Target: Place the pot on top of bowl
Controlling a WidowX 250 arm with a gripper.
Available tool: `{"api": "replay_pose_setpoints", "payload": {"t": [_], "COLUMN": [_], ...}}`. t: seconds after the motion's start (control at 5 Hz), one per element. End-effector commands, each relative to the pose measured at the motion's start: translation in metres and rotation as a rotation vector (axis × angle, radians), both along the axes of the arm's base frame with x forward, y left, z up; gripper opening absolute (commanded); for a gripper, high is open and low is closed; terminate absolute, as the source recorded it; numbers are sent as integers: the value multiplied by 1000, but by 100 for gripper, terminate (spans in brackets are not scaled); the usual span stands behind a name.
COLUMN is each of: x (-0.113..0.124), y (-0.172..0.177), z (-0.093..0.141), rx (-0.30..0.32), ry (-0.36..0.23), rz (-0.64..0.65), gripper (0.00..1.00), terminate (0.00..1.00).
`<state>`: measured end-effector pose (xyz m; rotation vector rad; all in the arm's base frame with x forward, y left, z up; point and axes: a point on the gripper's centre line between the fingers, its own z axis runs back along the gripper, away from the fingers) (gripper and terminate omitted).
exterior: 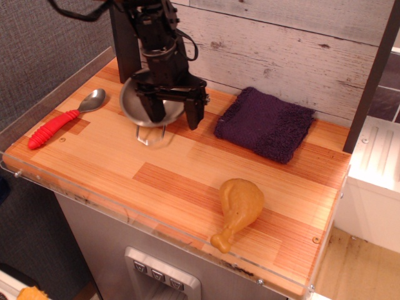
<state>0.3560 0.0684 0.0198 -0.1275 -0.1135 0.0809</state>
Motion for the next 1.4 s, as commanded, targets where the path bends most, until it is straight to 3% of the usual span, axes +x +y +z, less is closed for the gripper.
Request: {"api": "replay_pose_setpoints", "payload": {"t": [0.0, 0.2, 0.8, 1.2], "x": [25, 25, 13, -14], "y": [-8, -10, -9, 8], "z": [16, 12, 23, 50], "rx": [19, 11, 15, 29], "ry": [-54, -51, -10, -36], "rz": [-30, -48, -84, -45], "gripper": [100, 0, 0, 0], "terminate": [0, 0, 0, 0]}}
